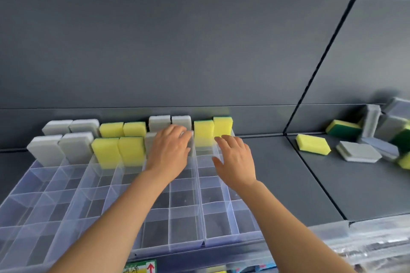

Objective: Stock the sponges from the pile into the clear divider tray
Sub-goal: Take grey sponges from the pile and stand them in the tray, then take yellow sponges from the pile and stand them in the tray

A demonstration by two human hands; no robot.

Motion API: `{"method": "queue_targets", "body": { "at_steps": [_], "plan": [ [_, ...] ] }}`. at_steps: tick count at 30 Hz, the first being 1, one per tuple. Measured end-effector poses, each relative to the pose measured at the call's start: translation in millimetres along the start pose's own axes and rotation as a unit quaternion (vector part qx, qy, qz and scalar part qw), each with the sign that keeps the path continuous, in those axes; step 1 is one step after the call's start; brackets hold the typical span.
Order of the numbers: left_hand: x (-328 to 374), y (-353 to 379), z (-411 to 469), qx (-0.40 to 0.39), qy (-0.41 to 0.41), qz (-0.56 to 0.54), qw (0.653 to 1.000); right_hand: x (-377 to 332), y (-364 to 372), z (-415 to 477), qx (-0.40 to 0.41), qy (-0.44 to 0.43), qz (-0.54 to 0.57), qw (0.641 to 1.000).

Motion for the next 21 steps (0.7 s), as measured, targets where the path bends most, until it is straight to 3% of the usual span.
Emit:
{"method": "queue_targets", "body": {
  "at_steps": [9, 21],
  "plan": [
    [118, 32, 13, -0.032, 0.089, -0.004, 0.996, 104, -44, -64, -0.036, 0.083, -0.074, 0.993],
    [313, 66, 12, -0.06, 0.133, -0.049, 0.988, 268, -115, -180, -0.105, 0.175, -0.099, 0.974]
  ]
}}
Point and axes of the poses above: each hand's wrist, its own z-axis towards the middle knuckle, its own y-axis out of the palm, x = y × z, the point moved 9 cm from there along z, towards the middle knuckle, and after that the axes turned 4 degrees about -y, right-handed, at the moved point
